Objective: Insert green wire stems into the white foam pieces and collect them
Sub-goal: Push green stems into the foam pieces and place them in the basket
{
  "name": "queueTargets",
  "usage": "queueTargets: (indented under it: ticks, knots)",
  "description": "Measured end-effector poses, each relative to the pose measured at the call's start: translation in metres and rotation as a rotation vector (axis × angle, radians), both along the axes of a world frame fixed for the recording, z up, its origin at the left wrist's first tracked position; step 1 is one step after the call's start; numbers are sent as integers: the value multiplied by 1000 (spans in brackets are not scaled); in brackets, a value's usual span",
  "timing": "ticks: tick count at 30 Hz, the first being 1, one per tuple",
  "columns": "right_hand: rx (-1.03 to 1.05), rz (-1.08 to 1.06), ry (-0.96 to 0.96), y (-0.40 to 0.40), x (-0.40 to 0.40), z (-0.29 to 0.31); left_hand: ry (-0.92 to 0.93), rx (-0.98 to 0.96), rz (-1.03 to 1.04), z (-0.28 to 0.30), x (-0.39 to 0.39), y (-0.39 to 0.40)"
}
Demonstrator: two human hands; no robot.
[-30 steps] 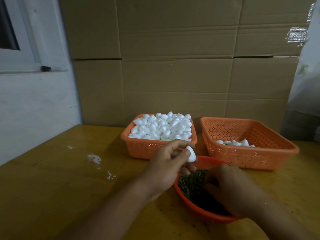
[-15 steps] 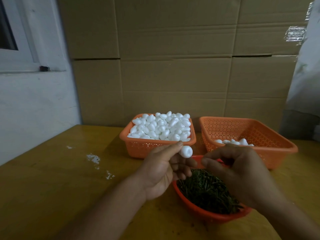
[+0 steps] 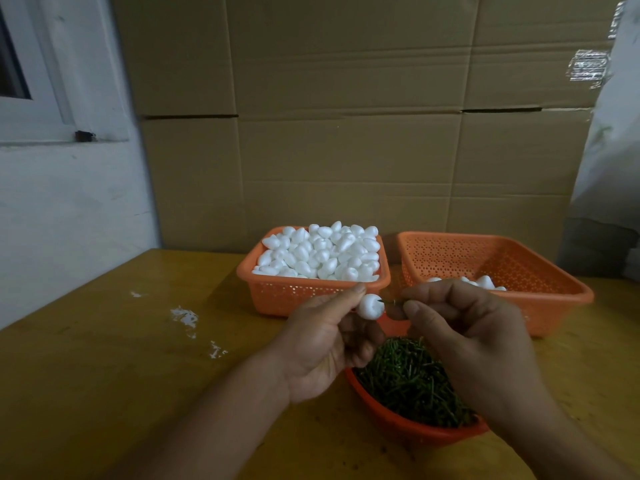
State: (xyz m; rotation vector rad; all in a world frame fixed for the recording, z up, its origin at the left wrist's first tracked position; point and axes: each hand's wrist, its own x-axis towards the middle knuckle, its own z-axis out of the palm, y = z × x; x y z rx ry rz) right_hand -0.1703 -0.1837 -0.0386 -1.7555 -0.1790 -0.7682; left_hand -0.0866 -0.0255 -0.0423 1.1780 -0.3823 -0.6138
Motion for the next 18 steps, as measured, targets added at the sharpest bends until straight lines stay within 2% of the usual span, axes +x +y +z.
queueTargets:
  ticks: [7,18]
  knots:
    - [-68,-72,-17,1,-1,-3,35,-4,6,2,-2,-2]
    - [-486,-308,-184,5,-6,-3,-13,7,16,4,-5,-2]
